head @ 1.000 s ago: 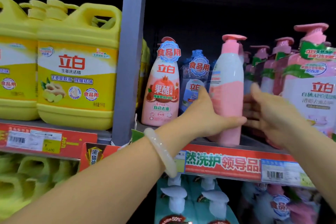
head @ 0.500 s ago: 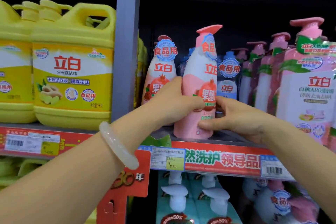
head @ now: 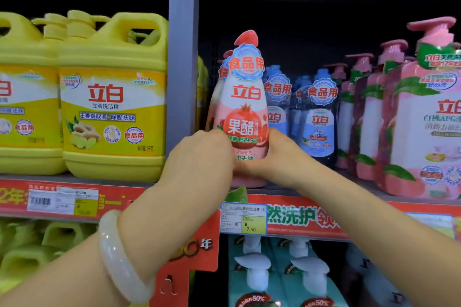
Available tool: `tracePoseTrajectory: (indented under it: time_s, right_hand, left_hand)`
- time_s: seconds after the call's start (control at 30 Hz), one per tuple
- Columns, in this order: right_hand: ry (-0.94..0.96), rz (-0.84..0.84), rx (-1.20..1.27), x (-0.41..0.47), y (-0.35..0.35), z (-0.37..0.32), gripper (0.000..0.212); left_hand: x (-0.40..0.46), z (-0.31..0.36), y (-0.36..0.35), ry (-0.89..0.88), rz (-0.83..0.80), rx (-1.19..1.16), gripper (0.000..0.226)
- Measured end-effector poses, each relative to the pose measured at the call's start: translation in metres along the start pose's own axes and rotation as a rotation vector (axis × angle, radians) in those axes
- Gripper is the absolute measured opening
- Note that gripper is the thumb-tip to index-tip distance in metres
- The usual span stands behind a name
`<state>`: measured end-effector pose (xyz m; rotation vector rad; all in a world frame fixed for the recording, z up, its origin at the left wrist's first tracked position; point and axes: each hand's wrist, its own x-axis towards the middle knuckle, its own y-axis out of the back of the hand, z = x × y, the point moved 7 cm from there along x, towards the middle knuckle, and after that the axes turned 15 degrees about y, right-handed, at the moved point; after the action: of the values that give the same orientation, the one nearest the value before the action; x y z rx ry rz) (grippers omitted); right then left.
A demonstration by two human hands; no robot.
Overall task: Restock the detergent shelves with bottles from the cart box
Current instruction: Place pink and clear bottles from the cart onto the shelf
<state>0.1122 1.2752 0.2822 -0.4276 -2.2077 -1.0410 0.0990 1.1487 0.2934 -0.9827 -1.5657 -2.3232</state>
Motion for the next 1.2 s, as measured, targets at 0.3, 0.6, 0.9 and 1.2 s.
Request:
tracePoseTrajectory:
  time_s: [0.3, 0.6, 0.9, 1.2]
  right_hand:
    - [0.007, -0.093, 0.136, -0.008, -0.007, -0.006, 0.046]
    - [-0.062, -0.033, 0.112, -0.009, -0.006, -0.003, 0.058]
    - [-0.098, 0.036, -0.065, -0.014, -0.001, -0.007, 0.061]
    - [-0.148, -0.014, -0.283, -0.019, -0.003, -0.018, 0.064]
  left_hand:
    - [0.003, -0.011, 0.004, -0.014, -0.033, -0.053, 0.031]
    - [0.004, -0.012, 0.004, -0.040, 0.005, 0.021, 0.030]
    - [-0.002, -0.018, 0.004, -0.115, 0.048, -0.022, 0.025]
    - [-0.007, -0.029, 0.006, -0.051, 0.062, -0.132, 0.031]
